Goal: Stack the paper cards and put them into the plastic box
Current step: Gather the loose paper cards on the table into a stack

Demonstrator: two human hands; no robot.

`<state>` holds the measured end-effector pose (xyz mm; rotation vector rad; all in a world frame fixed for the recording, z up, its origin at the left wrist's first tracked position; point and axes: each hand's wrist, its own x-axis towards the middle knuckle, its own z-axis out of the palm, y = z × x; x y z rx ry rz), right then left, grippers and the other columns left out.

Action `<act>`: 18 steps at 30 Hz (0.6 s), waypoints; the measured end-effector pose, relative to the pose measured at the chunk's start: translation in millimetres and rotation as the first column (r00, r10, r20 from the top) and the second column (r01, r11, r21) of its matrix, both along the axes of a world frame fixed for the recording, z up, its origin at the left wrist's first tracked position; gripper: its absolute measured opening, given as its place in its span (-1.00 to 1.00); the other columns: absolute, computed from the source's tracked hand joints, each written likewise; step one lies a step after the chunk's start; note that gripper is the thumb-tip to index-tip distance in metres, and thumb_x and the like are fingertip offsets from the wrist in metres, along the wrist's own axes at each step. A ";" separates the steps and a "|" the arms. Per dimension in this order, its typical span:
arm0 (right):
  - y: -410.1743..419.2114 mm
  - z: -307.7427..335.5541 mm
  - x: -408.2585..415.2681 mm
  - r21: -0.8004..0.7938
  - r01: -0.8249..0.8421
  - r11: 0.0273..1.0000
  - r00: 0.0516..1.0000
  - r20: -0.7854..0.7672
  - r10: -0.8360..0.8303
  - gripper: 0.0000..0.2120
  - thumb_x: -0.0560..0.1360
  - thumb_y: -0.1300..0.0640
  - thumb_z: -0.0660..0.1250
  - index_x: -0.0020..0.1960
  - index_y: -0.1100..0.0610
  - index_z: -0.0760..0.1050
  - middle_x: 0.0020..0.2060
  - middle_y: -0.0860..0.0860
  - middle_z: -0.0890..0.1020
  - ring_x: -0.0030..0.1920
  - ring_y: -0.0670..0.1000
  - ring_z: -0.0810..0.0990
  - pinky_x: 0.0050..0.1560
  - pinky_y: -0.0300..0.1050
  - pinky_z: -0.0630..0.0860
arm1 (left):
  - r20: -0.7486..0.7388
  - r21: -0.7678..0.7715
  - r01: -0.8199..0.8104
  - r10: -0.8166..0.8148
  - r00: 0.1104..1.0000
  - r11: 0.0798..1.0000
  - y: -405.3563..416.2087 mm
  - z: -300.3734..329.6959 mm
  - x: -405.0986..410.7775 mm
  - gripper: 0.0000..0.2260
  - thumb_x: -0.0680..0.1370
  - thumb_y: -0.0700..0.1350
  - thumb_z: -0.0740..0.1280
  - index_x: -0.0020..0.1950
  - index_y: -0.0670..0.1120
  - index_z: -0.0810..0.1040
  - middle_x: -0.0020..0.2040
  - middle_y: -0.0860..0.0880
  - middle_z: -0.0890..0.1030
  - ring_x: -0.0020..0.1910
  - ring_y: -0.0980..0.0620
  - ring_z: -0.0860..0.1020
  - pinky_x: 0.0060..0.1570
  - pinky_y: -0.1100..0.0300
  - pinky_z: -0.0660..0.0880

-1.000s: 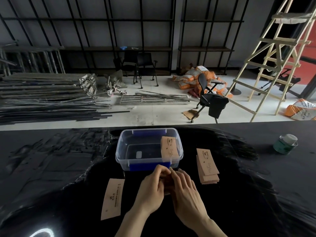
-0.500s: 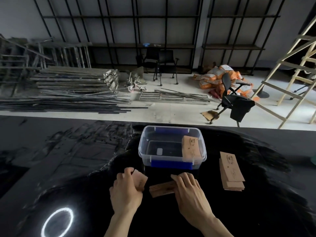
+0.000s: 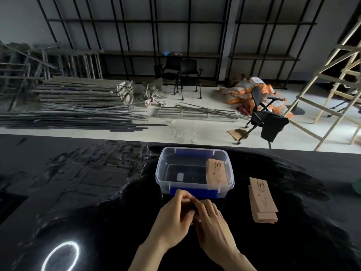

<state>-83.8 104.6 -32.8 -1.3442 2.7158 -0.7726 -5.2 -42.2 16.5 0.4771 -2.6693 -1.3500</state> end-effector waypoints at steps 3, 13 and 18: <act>0.3 1.3 -2.9 -0.025 0.011 1.000 1.000 0.013 -0.010 -0.54 0.58 0.07 0.30 0.45 -0.05 0.30 0.23 -0.09 0.48 0.17 -0.07 0.48 0.21 -0.08 0.54 | 0.127 -0.302 0.084 -0.048 0.991 0.949 -9.5 -0.5 4.8 -0.54 0.51 -0.08 0.40 0.31 0.26 0.35 0.29 0.25 0.53 0.19 0.18 0.59 0.23 0.14 0.57; 42.2 18.4 -22.6 -0.299 0.653 0.696 0.537 0.830 -0.148 -0.53 0.46 0.19 0.55 0.26 -0.03 0.43 0.04 0.02 0.68 -0.04 -0.07 0.72 -0.14 -0.19 0.66 | 0.026 0.148 -0.062 0.059 0.998 0.987 38.4 -3.4 -37.8 -0.74 0.58 -0.04 0.42 0.26 0.08 0.54 0.14 0.13 0.68 0.05 0.29 0.64 0.07 0.33 0.63; 86.3 26.1 -48.5 -0.334 0.828 0.450 0.455 0.870 -0.192 -0.67 0.43 0.34 0.55 0.11 0.07 0.58 -0.14 0.07 0.77 -0.13 -0.02 0.75 -0.09 -0.01 0.68 | 0.087 0.279 -0.085 0.063 0.994 0.957 94.6 -2.8 -85.4 -0.64 0.57 0.03 0.42 0.34 0.11 0.45 0.19 0.11 0.64 0.04 0.24 0.61 0.02 0.35 0.60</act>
